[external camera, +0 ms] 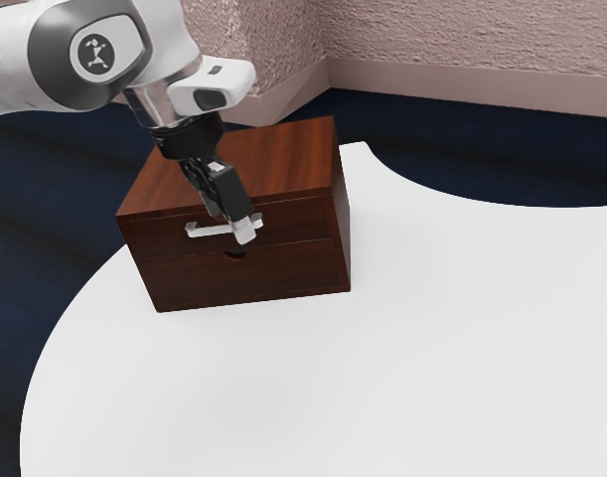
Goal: Pull the drawer handle with one arm to open the drawer
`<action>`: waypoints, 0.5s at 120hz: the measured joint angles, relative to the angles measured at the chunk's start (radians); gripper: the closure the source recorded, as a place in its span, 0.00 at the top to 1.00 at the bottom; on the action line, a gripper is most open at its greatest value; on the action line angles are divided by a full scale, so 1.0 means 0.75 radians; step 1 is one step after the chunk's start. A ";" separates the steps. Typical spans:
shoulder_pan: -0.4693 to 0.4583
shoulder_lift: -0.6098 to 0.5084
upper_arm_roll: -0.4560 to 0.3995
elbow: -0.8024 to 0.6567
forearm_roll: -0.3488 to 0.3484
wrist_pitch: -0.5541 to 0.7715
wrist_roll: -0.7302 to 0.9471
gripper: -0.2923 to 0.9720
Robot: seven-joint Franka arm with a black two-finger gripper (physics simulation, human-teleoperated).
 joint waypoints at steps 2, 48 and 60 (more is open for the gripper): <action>0.001 0.000 0.000 0.000 0.000 0.000 0.000 0.77; 0.047 -0.007 -0.001 0.050 0.001 -0.008 0.003 0.77; 0.047 -0.065 0.005 0.335 0.037 -0.094 0.029 0.77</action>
